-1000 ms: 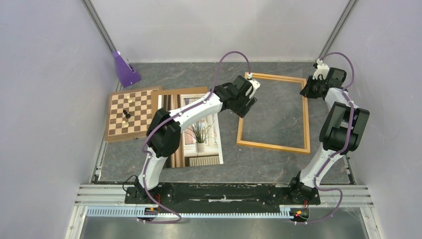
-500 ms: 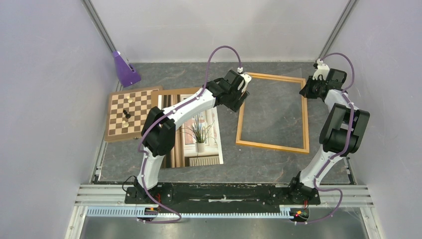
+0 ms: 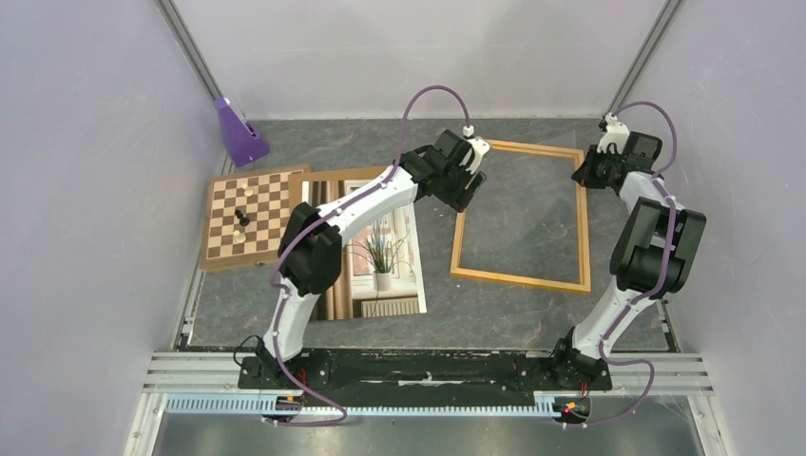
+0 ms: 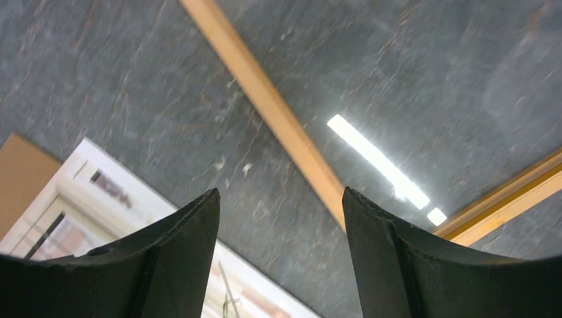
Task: Put the photo into the frame
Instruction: Place the photo frame item in the photo frame.
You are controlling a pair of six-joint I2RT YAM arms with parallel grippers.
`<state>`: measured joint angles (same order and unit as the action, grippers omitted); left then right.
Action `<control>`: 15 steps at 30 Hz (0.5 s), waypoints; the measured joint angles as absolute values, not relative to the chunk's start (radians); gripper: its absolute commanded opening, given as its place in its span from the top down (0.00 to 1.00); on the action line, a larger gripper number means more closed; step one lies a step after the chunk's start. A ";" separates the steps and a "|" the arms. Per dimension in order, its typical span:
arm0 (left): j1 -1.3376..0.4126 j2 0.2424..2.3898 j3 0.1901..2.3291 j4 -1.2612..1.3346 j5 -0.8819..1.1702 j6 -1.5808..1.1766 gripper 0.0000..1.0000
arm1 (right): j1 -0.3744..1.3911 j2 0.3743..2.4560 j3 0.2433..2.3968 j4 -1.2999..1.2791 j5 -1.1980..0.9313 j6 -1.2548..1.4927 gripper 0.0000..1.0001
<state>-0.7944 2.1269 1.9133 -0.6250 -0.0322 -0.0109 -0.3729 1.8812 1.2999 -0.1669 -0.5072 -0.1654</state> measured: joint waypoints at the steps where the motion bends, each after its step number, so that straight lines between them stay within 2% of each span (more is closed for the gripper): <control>1: -0.799 2.143 1.936 -0.625 -0.021 -0.011 0.25 | -0.373 1.881 1.298 -0.165 -0.507 -0.165 1.00; 9: -0.863 2.295 2.128 -0.626 0.045 -0.055 0.25 | -0.373 1.881 1.278 -0.131 -0.500 -0.152 1.00; 15: -0.884 2.359 2.187 -0.612 0.089 -0.091 0.25 | -0.372 1.881 1.276 -0.126 -0.498 -0.149 1.00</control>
<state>-0.8845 2.3589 2.1868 -0.6117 0.0895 -0.0906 -0.3717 1.8812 1.2758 -0.1257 -0.4976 -0.1490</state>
